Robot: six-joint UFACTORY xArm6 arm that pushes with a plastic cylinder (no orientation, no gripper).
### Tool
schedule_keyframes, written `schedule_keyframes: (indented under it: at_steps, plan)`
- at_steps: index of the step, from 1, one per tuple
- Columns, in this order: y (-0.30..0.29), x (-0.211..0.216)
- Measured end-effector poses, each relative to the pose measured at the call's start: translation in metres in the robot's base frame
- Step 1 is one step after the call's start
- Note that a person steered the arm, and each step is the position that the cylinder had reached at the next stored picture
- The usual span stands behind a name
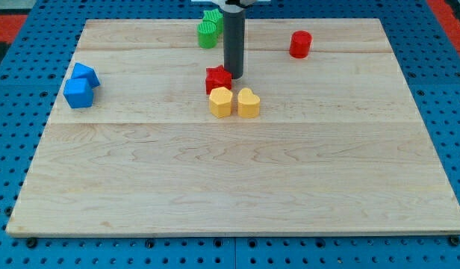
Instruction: Push red circle into red star
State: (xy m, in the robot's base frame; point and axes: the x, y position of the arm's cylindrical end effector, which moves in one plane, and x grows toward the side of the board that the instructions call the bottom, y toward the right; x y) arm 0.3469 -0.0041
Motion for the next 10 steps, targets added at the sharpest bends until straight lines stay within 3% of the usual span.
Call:
schedule_keyframes:
  at_steps: [1,2,3,4,6,7,8,10]
  plan:
    - [0.031,-0.003]
    - [0.140,-0.003]
    - [0.191,-0.045]
    - [0.153,-0.093]
    - [0.082,-0.074]
    - [0.061,-0.091]
    - [0.034,-0.069]
    - [0.035,0.009]
